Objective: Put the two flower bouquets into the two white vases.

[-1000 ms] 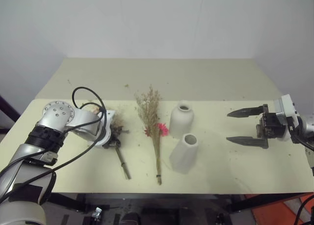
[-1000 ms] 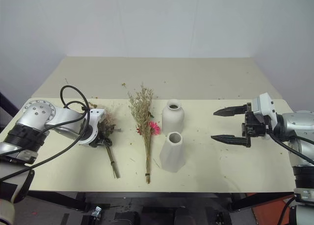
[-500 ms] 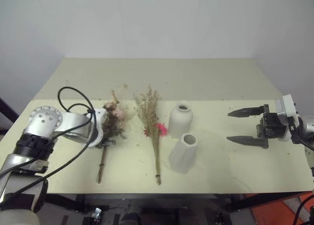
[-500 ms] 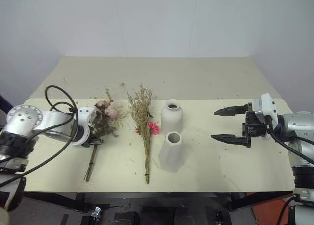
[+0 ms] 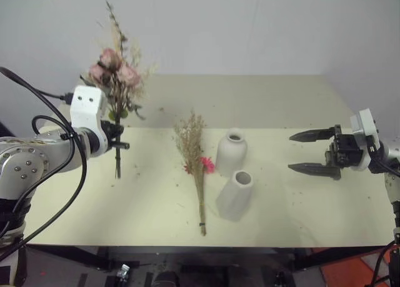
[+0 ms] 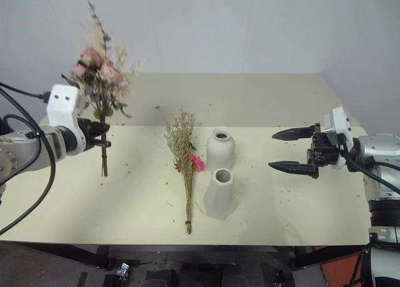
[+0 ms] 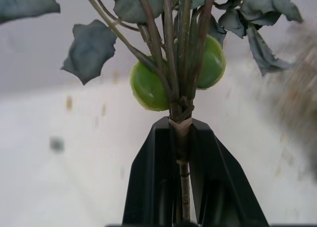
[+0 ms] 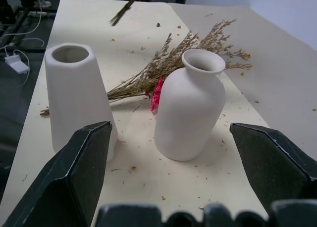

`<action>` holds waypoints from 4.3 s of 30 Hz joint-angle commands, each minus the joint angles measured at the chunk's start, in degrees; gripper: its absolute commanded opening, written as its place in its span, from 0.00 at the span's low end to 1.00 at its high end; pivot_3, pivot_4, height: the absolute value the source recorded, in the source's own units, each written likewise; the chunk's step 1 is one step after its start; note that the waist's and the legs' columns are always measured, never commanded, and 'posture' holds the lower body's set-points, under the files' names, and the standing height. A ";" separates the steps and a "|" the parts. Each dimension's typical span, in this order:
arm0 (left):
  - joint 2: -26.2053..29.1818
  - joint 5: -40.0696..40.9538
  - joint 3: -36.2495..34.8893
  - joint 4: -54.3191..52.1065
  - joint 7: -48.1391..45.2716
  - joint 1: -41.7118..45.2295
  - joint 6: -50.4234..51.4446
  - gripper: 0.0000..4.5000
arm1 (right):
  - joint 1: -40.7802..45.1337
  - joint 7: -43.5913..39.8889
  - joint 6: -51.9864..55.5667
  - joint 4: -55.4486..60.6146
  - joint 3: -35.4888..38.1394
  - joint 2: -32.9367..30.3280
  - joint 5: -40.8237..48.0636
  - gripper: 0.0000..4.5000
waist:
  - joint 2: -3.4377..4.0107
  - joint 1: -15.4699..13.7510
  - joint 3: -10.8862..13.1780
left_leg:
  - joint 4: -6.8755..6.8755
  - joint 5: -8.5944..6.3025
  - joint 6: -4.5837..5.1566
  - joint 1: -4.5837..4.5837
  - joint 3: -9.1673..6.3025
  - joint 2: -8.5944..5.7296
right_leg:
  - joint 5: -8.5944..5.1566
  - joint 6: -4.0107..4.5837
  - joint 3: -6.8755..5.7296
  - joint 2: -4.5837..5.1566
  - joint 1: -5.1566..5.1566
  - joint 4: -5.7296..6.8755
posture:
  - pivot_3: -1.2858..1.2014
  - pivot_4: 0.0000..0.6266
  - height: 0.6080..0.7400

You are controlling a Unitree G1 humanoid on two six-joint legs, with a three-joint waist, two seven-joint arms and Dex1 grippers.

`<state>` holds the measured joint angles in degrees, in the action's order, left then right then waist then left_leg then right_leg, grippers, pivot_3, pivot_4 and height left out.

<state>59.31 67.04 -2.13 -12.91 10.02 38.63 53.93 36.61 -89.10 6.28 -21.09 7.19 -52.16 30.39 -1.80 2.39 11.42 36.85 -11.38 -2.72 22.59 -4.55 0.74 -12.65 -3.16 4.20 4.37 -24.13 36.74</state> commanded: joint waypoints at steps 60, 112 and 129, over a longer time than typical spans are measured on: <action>-48.01 -37.79 3.08 25.15 -51.88 30.04 -20.54 0.03 | -8.51 9.14 13.85 14.65 12.63 -5.99 3.61 1.00 | -0.01 0.25 0.01 | 0.13 -0.03 0.08 0.22 -0.03 -0.03 | 0.06 -0.35 0.00 0.02 -0.05 -0.14 | 0.52 0.24 1.00; -27.76 -21.53 7.01 11.66 -32.87 22.76 38.57 0.99 | -2.00 6.02 10.15 10.25 6.30 -3.05 1.79 1.00 | 0.00 0.28 0.00 | 0.15 -0.03 0.08 0.15 -0.06 -0.02 | 0.04 -0.38 -0.01 0.01 -0.03 -0.03 | 0.52 0.24 1.00; -26.24 19.14 26.24 33.37 1.35 29.28 38.57 0.99 | -2.48 6.99 9.69 11.35 5.90 -1.58 1.49 1.00 | 0.00 0.09 0.00 | 0.14 -0.03 0.07 0.15 -0.08 -0.03 | 0.06 -0.35 0.01 0.03 -0.06 0.02 | 0.52 0.24 1.00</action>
<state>33.51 82.65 23.91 20.41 8.74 66.61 92.22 34.33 -82.35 16.74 -11.62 11.64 -53.28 31.59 -1.79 2.48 11.42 36.99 -11.41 -2.64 22.76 -4.62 0.70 -12.59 -3.50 4.21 4.41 -24.20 36.75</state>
